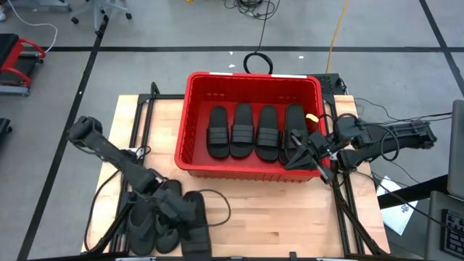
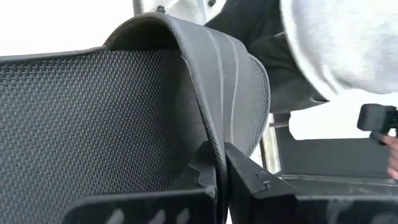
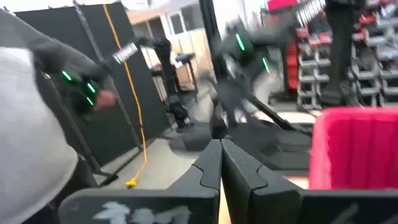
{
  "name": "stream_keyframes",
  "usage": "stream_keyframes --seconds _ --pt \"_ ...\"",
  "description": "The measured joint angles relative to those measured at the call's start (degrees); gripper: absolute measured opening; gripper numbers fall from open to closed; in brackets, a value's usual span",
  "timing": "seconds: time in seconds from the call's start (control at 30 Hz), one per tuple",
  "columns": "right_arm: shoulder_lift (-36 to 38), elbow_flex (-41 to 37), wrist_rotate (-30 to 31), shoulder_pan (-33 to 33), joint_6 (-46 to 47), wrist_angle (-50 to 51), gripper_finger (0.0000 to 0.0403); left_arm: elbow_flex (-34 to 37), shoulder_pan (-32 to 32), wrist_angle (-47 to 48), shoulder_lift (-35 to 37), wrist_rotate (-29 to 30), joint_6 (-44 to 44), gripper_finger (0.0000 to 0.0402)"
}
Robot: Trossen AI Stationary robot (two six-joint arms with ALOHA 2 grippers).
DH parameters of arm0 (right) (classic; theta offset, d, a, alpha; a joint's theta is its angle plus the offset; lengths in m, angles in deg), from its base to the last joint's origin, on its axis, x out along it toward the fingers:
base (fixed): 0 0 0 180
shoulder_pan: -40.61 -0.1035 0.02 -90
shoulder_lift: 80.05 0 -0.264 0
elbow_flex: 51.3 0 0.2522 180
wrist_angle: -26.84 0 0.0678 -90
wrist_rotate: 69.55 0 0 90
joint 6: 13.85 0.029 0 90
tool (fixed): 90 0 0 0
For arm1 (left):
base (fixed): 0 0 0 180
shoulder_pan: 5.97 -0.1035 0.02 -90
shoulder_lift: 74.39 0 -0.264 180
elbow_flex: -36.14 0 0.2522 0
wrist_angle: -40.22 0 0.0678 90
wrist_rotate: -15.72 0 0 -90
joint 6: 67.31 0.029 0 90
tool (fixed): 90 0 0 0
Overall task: Pick and place slides into bin
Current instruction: Put the black slide into the red bin
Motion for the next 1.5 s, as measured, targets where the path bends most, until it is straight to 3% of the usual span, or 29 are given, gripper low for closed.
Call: stream_keyframes --seconds 0.2,0.4,0.53,0.7,0.8,1.0,1.2,1.3,1.4,1.5 --pt "4.57 0.02 0.01 2.4 0.14 10.4 0.0 -26.59 1.89 22.21 -0.28 7.43 4.3 0.0002" --pt "7.43 0.02 0.09 4.11 -1.26 16.57 0.0 -49.5 -2.5 44.04 -0.45 30.43 11.99 0.0001" --pt "7.67 0.02 0.13 4.2 -3.86 17.58 0.0 -57.21 -10.3 45.61 -0.64 36.28 24.18 0.0001" --pt "7.65 0.02 0.25 4.2 -5.07 17.81 0.0 -59.78 -22.28 39.69 -0.63 40.39 40.88 0.0" --pt "7.38 0.04 1.34 5.19 -2.57 18.81 0.0 -59.58 -31.03 38.72 -2.24 33.44 43.98 0.0" --pt "5.6 0.03 1.77 10.09 -1.93 20.9 0.0 -59.35 -47.51 41.42 -10.32 7.33 50.67 0.0" --pt "2.37 0.04 2.24 16.64 -4.03 15.28 0.0 -59.39 -59.24 43.53 -20.35 -10.37 61.91 0.0" --pt "1.23 0.04 7.79 18.68 -3.22 12.69 0.0 -59.39 -61.8 47.02 -24.92 -14.2 68.65 0.0" --pt "0.17 0.04 15.22 20.62 -1.04 12.87 0.0 -59.39 -62.26 50.83 -28.49 -13.37 76.42 0.0" --pt "-1.38 0.62 14.4 23.52 -1.28 14.09 0.0 -59.39 -61.81 52.25 -31.06 -12.65 82.58 0.0"
